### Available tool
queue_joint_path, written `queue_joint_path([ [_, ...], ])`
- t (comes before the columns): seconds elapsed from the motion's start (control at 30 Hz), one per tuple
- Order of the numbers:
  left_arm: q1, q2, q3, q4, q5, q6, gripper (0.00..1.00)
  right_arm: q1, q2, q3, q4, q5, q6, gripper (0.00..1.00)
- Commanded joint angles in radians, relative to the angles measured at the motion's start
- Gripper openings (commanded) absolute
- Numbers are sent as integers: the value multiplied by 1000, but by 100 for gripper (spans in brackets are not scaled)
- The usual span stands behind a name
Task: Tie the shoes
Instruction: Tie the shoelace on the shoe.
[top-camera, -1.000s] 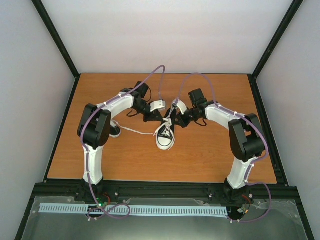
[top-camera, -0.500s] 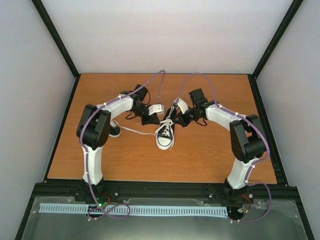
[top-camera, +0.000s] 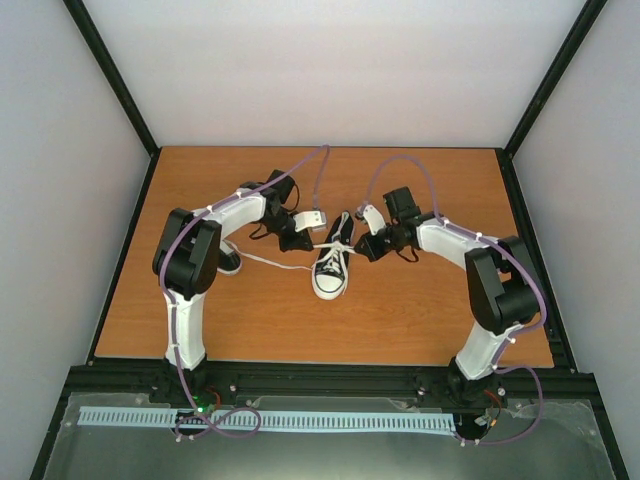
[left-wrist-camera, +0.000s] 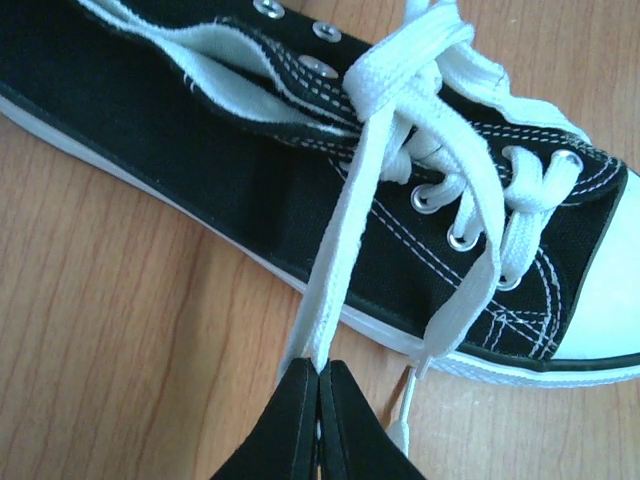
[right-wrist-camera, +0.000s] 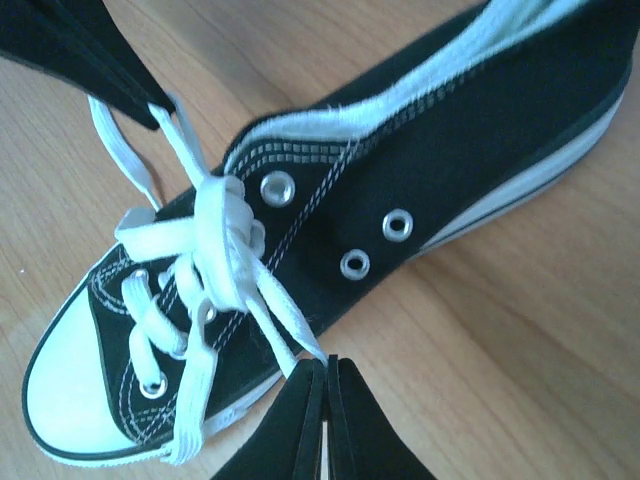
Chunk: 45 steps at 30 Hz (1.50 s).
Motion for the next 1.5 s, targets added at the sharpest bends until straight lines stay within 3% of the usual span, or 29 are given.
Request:
queue_joint_path([
  [0.0, 10, -48, -4, -42, -53, -36, 1, -6, -54, -47, 26, 35, 57, 3],
  [0.33, 34, -11, 37, -42, -161, -97, 1, -7, -44, -106, 25, 78, 109, 3],
  [1.47, 45, -12, 11, -59, -202, -71, 1, -62, -50, -204, 40, 151, 173, 3],
])
